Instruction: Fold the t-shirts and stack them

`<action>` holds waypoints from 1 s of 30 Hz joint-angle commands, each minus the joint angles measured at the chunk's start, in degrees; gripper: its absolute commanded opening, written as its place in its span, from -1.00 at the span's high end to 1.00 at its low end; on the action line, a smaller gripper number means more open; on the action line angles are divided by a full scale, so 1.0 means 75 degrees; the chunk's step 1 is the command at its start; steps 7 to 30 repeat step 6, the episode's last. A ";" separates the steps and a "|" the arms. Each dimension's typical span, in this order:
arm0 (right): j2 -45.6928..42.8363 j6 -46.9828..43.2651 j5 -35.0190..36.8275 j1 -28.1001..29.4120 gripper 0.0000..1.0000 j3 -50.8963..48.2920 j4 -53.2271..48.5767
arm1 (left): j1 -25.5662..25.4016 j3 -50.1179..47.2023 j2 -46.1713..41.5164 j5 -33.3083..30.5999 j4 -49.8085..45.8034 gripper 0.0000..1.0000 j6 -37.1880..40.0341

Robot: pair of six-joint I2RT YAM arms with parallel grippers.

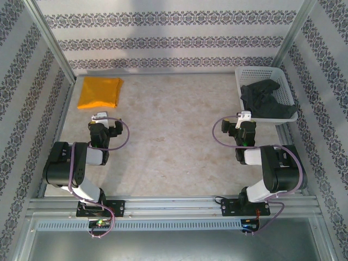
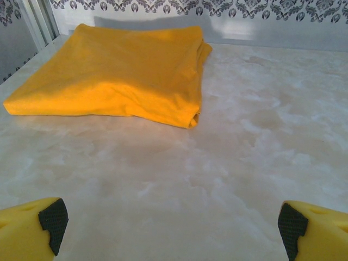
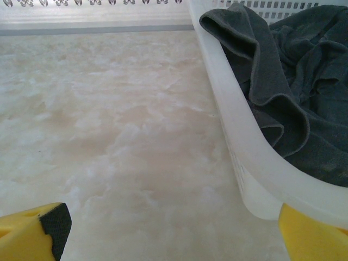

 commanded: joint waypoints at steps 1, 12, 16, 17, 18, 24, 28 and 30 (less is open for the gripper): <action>-0.0036 -0.0155 0.0002 0.0102 -0.95 0.0162 0.0257 | -0.0076 0.0013 -0.0030 -0.0029 -0.0099 -1.00 0.0145; -0.0049 -0.0149 0.0022 0.0105 -0.95 0.0114 0.0309 | -0.0074 0.0022 -0.0043 -0.0043 -0.0140 -1.00 0.0133; -0.0049 -0.0149 0.0022 0.0105 -0.95 0.0114 0.0309 | -0.0074 0.0022 -0.0043 -0.0043 -0.0140 -1.00 0.0133; -0.0049 -0.0149 0.0022 0.0105 -0.95 0.0114 0.0309 | -0.0074 0.0022 -0.0043 -0.0043 -0.0140 -1.00 0.0133; -0.0049 -0.0149 0.0022 0.0105 -0.95 0.0114 0.0309 | -0.0074 0.0022 -0.0043 -0.0043 -0.0140 -1.00 0.0133; -0.0049 -0.0149 0.0022 0.0105 -0.95 0.0114 0.0309 | -0.0074 0.0022 -0.0043 -0.0043 -0.0140 -1.00 0.0133; -0.0049 -0.0149 0.0022 0.0105 -0.95 0.0114 0.0309 | -0.0074 0.0022 -0.0043 -0.0043 -0.0140 -1.00 0.0133; -0.0049 -0.0149 0.0022 0.0105 -0.95 0.0114 0.0309 | -0.0074 0.0022 -0.0043 -0.0043 -0.0140 -1.00 0.0133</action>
